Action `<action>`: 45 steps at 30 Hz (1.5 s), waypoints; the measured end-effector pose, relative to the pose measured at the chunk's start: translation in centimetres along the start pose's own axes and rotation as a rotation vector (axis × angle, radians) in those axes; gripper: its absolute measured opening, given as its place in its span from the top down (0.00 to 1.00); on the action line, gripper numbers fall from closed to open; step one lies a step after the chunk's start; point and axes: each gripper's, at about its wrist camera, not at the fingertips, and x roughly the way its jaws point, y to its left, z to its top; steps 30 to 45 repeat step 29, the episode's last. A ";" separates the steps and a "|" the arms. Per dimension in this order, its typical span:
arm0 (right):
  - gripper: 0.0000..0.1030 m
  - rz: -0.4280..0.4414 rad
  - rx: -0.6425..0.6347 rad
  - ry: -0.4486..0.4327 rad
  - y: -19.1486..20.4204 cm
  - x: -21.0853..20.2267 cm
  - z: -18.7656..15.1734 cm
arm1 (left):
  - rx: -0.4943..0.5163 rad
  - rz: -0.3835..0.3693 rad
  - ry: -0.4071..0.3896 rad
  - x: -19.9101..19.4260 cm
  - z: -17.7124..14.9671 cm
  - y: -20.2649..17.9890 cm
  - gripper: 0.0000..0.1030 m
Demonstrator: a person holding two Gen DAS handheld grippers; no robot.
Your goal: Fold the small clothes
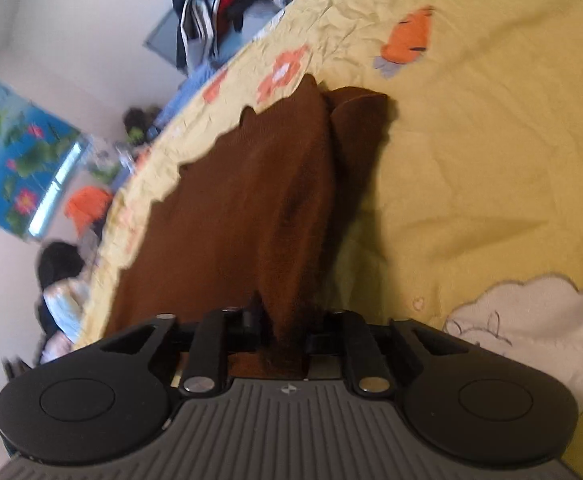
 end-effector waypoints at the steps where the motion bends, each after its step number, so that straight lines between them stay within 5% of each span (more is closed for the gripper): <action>1: 0.50 0.003 0.034 -0.011 0.0 -0.5 0.1 | 0.031 0.008 -0.019 -0.8 0.1 -0.4 0.73; 2: 0.40 -0.008 0.034 -0.043 0.2 -1.4 0.3 | 0.056 0.016 -0.050 -1.7 0.4 -0.8 0.55; 3: 0.22 -0.027 0.009 -0.096 0.8 -2.1 0.9 | 0.076 0.020 -0.089 -2.4 0.6 -1.0 0.25; 5: 0.18 -0.065 -0.064 -0.177 2.2 -2.6 2.5 | 0.121 0.048 -0.193 -3.3 1.2 -1.4 0.01; 7: 0.19 -0.091 -0.108 -0.196 3.4 -1.5 4.9 | 0.162 0.088 -0.237 -2.8 2.0 -2.0 0.01; 11: 0.21 -0.077 -0.168 -0.166 4.4 2.6 9.9 | 0.190 0.121 -0.176 0.6 3.2 -2.8 0.06; 13: 0.26 -0.101 -0.187 -0.134 4.4 5.5 12.2 | 0.236 0.161 -0.139 2.3 3.0 -3.4 0.37; 14: 0.27 -0.126 -0.196 -0.122 4.0 6.2 12.6 | 0.262 0.183 -0.105 3.2 2.9 -3.7 0.67; 17: 0.41 -0.236 -0.239 -0.042 3.0 9.3 13.5 | 0.256 0.197 -0.107 3.6 2.2 -3.4 0.75; 18: 0.62 -0.287 -0.273 -0.044 3.0 10.3 13.4 | 0.255 0.200 -0.119 3.3 2.1 -3.4 0.80; 19: 0.84 -0.312 -0.326 -0.047 3.5 11.2 13.5 | 0.246 0.198 -0.131 2.7 1.8 -3.4 0.82; 22: 0.84 -0.210 -0.343 -0.072 5.7 12.5 14.1 | 0.283 0.212 -0.149 2.1 0.4 -3.0 0.83; 27: 0.82 -0.263 -0.319 -0.085 4.5 15.3 14.7 | 0.381 0.213 -0.214 0.3 0.2 -4.8 0.80; 29: 0.66 -0.222 -0.249 -0.093 4.3 14.8 14.6 | 0.397 0.166 -0.255 -1.3 1.1 -5.5 0.67; 45: 0.66 -0.222 -0.249 -0.093 4.3 14.8 14.6 | 0.397 0.166 -0.255 -1.3 1.1 -5.5 0.67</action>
